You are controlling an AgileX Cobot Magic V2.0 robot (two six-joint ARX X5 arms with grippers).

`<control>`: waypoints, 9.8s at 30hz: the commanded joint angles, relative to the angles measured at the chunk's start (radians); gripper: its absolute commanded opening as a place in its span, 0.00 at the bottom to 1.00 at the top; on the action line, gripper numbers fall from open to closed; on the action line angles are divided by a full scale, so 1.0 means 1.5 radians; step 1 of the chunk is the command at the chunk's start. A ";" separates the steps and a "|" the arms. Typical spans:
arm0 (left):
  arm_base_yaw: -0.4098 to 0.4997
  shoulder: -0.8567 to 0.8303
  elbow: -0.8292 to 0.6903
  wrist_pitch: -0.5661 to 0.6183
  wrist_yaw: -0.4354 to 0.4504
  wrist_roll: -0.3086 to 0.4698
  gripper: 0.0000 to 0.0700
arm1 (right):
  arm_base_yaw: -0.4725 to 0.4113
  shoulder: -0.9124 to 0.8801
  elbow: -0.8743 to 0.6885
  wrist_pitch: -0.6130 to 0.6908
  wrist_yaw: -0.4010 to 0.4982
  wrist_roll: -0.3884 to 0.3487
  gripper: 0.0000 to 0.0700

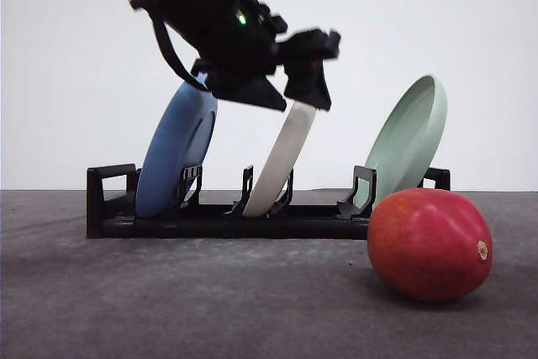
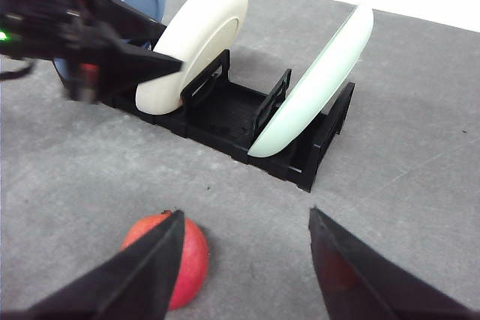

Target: Place pomegranate in white plate

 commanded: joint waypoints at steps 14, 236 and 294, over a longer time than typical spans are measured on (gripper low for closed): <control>-0.005 0.037 0.024 -0.013 -0.008 -0.022 0.36 | 0.003 0.002 0.010 0.007 -0.002 -0.005 0.48; 0.305 -0.588 -0.160 -0.601 0.173 -0.051 0.50 | 0.199 0.662 0.084 0.090 0.019 0.129 0.84; 0.305 -0.588 -0.160 -0.600 0.172 -0.051 0.50 | 0.396 0.988 0.442 0.043 0.017 0.092 0.72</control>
